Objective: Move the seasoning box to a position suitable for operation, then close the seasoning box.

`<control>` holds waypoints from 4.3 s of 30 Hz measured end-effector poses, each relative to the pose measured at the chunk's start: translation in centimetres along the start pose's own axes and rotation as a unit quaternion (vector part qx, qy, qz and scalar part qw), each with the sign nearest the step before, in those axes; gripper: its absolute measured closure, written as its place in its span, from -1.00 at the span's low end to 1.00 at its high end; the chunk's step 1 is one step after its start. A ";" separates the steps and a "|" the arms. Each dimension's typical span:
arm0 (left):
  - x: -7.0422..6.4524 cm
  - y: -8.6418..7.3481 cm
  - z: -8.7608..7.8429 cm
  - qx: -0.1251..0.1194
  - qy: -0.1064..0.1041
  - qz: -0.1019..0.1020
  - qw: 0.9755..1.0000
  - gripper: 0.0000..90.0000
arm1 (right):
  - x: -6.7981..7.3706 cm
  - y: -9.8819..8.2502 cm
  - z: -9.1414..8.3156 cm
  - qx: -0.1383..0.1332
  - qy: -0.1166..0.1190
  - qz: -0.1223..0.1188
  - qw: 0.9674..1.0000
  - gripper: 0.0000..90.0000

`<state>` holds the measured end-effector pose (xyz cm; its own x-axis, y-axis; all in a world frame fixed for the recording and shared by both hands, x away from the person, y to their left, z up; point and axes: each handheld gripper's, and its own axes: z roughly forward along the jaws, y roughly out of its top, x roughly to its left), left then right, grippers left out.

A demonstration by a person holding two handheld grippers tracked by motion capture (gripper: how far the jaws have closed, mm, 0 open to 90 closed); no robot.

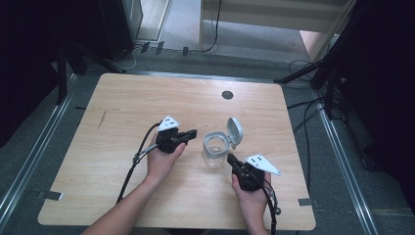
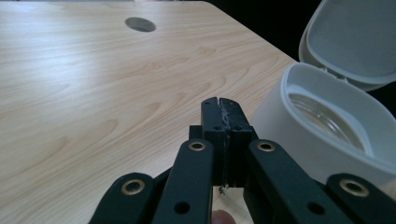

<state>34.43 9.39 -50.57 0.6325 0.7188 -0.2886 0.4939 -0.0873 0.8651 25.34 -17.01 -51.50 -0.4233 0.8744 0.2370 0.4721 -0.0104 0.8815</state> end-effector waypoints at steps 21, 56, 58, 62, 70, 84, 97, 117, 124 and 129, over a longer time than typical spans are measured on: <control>-1.6 0.0 1.0 0.026 -0.022 0.044 0.998 1.00 | -0.1 0.3 1.3 0.005 -0.033 0.013 0.999 1.00; 7.4 -9.5 -15.3 -0.014 0.158 -0.045 0.986 -0.69 | -1.8 3.5 4.2 -0.006 0.017 0.028 0.999 1.00; 8.2 -9.9 -16.7 -0.014 0.173 -0.047 0.984 -0.69 | -1.9 4.5 4.4 -0.007 0.015 0.025 1.000 1.00; 9.3 -10.4 -18.5 -0.034 0.174 -0.064 0.982 -0.69 | -1.7 5.7 4.7 -0.008 0.014 0.012 1.000 1.00; 9.2 -10.7 -17.7 -0.027 0.185 -0.065 0.980 -0.69 | -1.1 8.6 5.9 -0.006 0.025 -0.013 1.000 1.00; 9.5 -10.5 -17.5 -0.008 0.178 -0.078 0.981 -0.68 | -0.3 12.3 6.5 -0.033 0.069 -0.022 0.997 1.00; 9.5 -10.6 -17.5 -0.010 0.177 -0.078 0.981 -0.68 | 0.7 11.1 3.9 -0.024 0.093 -0.054 0.994 1.00; 9.4 -10.6 -17.5 -0.014 0.182 -0.078 0.980 -0.68 | -3.8 6.6 0.2 -0.030 0.012 -0.039 0.999 -0.46; 9.4 -10.6 -17.5 -0.013 0.181 -0.077 0.980 -0.68 | -6.2 4.1 -1.2 -0.021 -0.009 -0.025 0.999 -0.46; 9.3 -10.6 -17.5 -0.013 0.181 -0.076 0.980 -0.68 | -8.0 2.7 -2.2 -0.015 -0.025 -0.011 1.000 -0.45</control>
<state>24.67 29.11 -55.23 0.2968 0.9203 -0.2548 0.5477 0.0545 0.8349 28.25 -25.09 -50.10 -0.3930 0.8981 0.1973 0.4389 -0.0054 0.8985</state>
